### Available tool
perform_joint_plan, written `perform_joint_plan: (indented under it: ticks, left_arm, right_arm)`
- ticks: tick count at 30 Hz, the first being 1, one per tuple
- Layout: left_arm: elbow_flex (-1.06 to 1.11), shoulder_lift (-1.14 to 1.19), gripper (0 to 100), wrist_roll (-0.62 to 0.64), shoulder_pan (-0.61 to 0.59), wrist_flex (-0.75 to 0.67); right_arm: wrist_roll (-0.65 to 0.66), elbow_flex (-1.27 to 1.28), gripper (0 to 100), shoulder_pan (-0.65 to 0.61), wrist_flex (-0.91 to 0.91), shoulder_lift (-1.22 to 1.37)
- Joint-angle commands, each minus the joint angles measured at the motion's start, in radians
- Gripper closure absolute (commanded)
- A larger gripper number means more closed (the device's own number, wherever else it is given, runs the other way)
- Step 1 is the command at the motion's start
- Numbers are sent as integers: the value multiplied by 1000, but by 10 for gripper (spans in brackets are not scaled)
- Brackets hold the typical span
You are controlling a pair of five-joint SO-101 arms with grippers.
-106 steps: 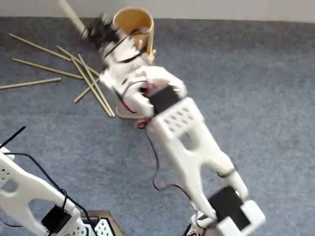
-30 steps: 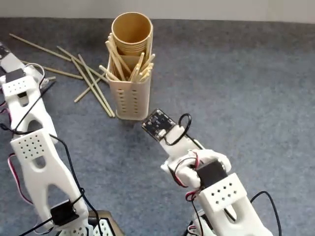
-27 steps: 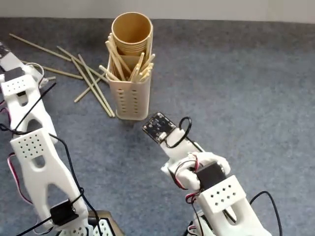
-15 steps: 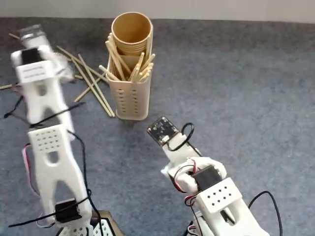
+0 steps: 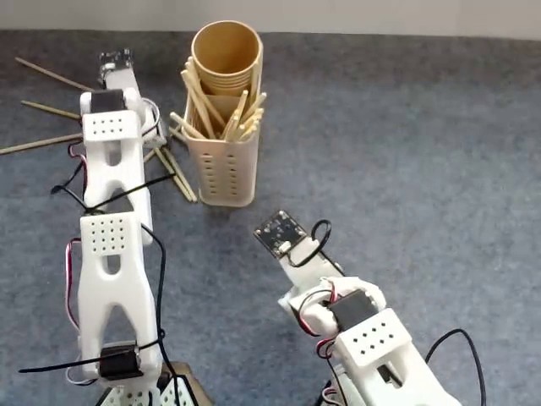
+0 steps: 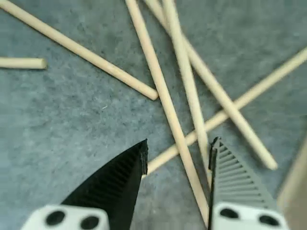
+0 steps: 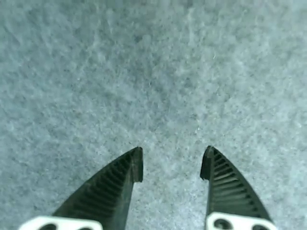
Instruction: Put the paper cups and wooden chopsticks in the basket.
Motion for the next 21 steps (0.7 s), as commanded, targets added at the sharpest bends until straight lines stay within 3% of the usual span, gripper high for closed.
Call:
perform_joint_plan:
  ticks: [1,4,8,13,21]
  left_arm:
    - [-13,42,772,-12,12,-40]
    - [-13,47,814,-12,4,-37]
    - [-48,21,1000,-12,-35,-40]
    - [-171,12,994,-17,-73,-32]
    - [-255,-148,995,-207,-47,-37]
  right_arm:
    - [0,-4,793,-4,-8,-18]
    - [0,-4,793,-4,-10,-18]
    - [-2,-2,793,-4,-10,-18]
    - [-3,-2,793,-4,-10,-18]
    - [-3,-2,793,-4,-10,-18]
